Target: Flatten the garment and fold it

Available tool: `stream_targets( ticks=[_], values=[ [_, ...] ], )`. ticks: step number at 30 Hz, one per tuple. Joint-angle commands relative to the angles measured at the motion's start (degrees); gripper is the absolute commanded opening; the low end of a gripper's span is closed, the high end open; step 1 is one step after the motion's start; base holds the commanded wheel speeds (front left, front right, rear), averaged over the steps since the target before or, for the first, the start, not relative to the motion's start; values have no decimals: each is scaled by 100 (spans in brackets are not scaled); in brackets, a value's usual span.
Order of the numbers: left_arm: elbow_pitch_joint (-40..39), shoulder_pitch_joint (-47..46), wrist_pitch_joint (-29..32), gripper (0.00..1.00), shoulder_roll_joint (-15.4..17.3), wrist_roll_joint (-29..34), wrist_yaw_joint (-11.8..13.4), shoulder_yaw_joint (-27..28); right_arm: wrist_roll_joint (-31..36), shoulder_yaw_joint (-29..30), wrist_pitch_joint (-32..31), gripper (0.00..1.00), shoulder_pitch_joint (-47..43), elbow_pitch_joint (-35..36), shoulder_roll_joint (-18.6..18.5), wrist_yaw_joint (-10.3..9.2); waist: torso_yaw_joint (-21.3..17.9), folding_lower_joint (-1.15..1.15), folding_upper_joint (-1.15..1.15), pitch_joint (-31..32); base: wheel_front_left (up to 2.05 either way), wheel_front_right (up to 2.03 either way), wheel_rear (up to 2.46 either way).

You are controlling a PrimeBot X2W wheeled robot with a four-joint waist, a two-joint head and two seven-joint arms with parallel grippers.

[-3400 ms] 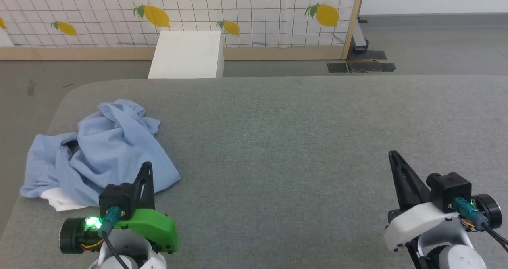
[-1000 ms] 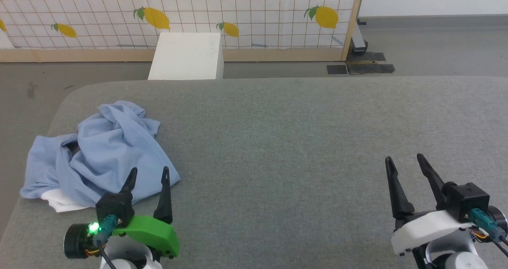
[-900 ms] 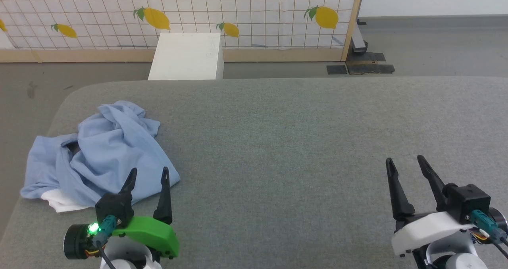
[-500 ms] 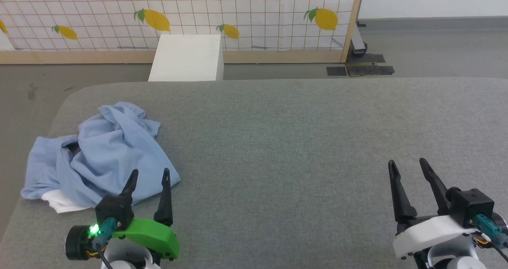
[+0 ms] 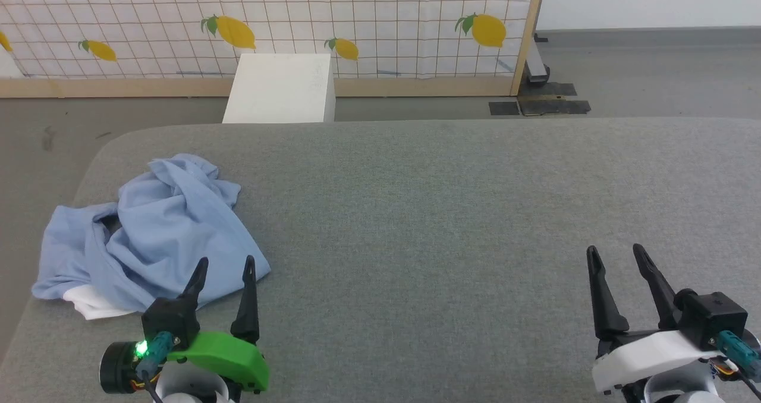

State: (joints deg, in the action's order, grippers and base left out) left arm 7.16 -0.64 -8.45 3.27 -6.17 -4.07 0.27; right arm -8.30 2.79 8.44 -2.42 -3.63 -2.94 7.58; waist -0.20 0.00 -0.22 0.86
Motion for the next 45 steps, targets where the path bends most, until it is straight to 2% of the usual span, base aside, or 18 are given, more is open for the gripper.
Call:
stream_targets(
  ticks=[1,21,28,36,45],
  values=[
    [35,62,-59,100,24,-65,-52,9,-82,19,57,100,-75,-26,4,-5,-1,0,13,3,0,0,0],
    [230,63,-293,100,21,-197,-166,29,-285,95,293,100,-170,-139,5,-7,-2,0,16,27,0,0,0],
    [275,20,-377,100,27,-243,-206,92,-237,132,377,100,-186,-187,5,-7,112,0,17,40,0,0,0],
    [307,19,-471,100,31,-283,-222,216,-79,58,471,100,-172,-264,5,-8,533,0,19,75,0,0,0],
    [397,79,-578,100,53,-353,-231,375,28,-138,579,100,-103,-398,6,-8,1356,0,20,92,0,0,0]
  ],
)
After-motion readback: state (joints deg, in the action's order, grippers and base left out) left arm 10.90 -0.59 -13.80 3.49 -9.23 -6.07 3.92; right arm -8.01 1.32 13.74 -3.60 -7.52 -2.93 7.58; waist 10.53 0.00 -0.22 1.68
